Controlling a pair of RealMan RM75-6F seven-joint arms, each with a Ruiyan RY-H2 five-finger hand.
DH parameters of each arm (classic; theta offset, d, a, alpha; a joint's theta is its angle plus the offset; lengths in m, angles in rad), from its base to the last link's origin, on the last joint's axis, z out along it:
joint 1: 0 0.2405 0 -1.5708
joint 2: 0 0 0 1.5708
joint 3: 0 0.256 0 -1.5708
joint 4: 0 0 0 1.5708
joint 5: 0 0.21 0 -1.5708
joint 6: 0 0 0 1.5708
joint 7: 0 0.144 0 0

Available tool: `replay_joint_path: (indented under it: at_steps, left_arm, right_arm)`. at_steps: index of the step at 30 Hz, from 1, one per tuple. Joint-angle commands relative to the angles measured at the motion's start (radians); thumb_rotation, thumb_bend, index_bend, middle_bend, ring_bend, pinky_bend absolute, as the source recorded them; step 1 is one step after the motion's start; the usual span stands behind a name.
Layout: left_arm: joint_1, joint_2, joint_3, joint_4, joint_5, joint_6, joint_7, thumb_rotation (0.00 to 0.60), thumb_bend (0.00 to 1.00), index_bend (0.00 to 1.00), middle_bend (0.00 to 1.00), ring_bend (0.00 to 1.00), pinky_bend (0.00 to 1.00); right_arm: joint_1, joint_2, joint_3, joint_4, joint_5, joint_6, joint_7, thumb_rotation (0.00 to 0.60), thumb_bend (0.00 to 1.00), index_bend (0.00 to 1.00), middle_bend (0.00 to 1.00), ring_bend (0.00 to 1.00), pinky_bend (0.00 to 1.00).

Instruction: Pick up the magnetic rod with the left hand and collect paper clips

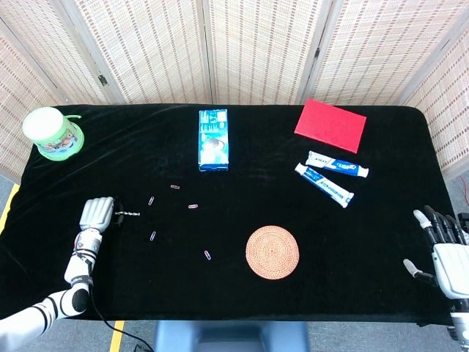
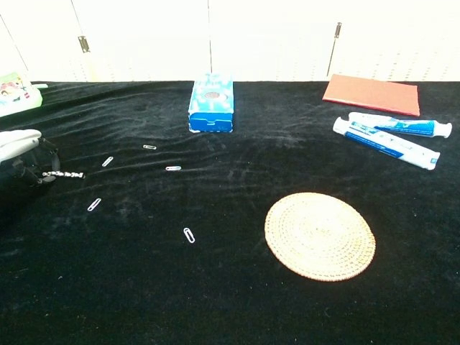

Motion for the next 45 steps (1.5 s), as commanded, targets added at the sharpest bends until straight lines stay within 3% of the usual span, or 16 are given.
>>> replay_joint_path:
  at_steps: [1, 6, 13, 18, 28, 34, 38, 45]
  left_arm:
    - [0.001, -0.002, 0.000, -0.001, -0.004, 0.009, 0.005, 0.600, 0.46, 0.52, 1.00, 1.00, 1.00]
    - [0.005, 0.000, -0.004, -0.009, -0.003, 0.026, 0.003, 0.600, 0.47, 0.55, 1.00, 1.00, 1.00]
    - [0.023, -0.027, -0.001, 0.024, 0.052, 0.120, -0.014, 0.600, 0.60, 0.73, 1.00, 1.00, 1.00]
    - [0.056, 0.003, 0.007, -0.053, 0.105, 0.205, -0.031, 0.600, 0.63, 0.83, 1.00, 1.00, 1.00]
    - [0.128, 0.115, 0.030, -0.314, 0.171, 0.344, 0.011, 0.600, 0.63, 0.84, 1.00, 1.00, 1.00]
    - [0.164, 0.140, 0.072, -0.455, 0.220, 0.425, 0.102, 0.600, 0.64, 0.84, 1.00, 1.00, 1.00]
    - [0.175, 0.124, 0.071, -0.512, 0.239, 0.466, 0.132, 0.600, 0.64, 0.84, 1.00, 1.00, 1.00]
    - [0.166, 0.111, 0.070, -0.551, 0.225, 0.447, 0.170, 0.600, 0.65, 0.83, 1.00, 1.00, 1.00]
  right_arm:
    - [0.001, 0.000, 0.000, 0.000, -0.002, -0.001, 0.001, 0.600, 0.24, 0.00, 0.00, 0.00, 0.00]
    - [0.005, 0.000, -0.002, 0.000, -0.004, -0.007, 0.000, 0.600, 0.24, 0.00, 0.00, 0.00, 0.00]
    - [0.008, -0.001, -0.007, 0.008, -0.028, 0.000, 0.027, 0.600, 0.24, 0.00, 0.00, 0.00, 0.00]
    - [0.010, -0.007, -0.010, 0.012, -0.035, 0.001, 0.023, 0.600, 0.24, 0.00, 0.00, 0.00, 0.00]
    - [0.018, -0.007, -0.023, 0.010, -0.059, -0.008, 0.022, 0.600, 0.24, 0.00, 0.00, 0.00, 0.00]
    - [0.043, 0.011, -0.021, 0.012, -0.036, -0.066, 0.055, 0.600, 0.24, 0.00, 0.00, 0.00, 0.00]
    - [0.032, 0.021, -0.026, 0.008, -0.087, -0.009, 0.097, 0.600, 0.24, 0.00, 0.00, 0.00, 0.00]
    - [0.002, 0.027, -0.032, 0.030, -0.113, 0.060, 0.145, 0.600, 0.24, 0.00, 0.00, 0.00, 0.00]
